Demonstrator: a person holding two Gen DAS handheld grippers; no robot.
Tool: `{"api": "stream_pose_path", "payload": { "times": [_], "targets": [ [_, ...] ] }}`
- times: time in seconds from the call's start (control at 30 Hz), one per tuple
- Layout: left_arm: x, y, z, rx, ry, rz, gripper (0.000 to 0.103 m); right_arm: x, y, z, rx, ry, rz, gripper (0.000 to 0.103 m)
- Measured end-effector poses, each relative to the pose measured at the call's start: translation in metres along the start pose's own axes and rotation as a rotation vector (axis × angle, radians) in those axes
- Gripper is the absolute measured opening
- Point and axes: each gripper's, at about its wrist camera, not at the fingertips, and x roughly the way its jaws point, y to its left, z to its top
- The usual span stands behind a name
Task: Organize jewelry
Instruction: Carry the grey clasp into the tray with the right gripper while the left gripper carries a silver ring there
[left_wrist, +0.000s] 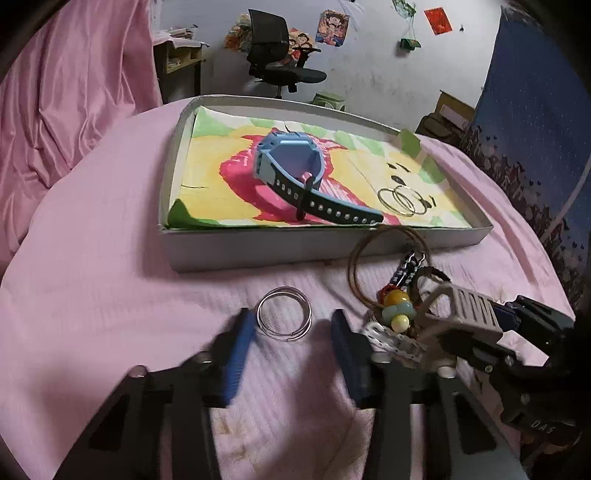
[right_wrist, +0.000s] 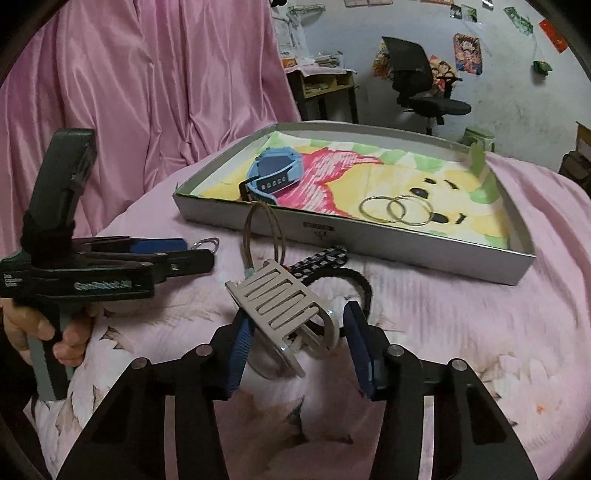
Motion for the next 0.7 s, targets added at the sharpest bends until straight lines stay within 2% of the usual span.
{"api": "stream_pose_path", "payload": {
  "times": [0.07,0.17,0.4,0.7],
  "targets": [
    [0.0,0.001,-0.001,-0.006,0.0,-0.006,0.029,0.001,0.003,0.001,-0.008,0.003,0.009,0.033],
    [-0.003,0.002,-0.001,-0.006,-0.01,-0.013,0.028,-0.002,0.004,0.001,-0.008,-0.01,0.027,0.026],
    [-0.026,0.0,-0.005,-0.023,-0.075,-0.053,0.028,-0.015,-0.006,-0.001,0.039,-0.042,0.079,0.026],
    [-0.061,-0.008,0.004,-0.029,-0.227,-0.075,0.028,-0.051,-0.021,0.003,0.09,-0.221,0.089,0.026]
  ]
}}
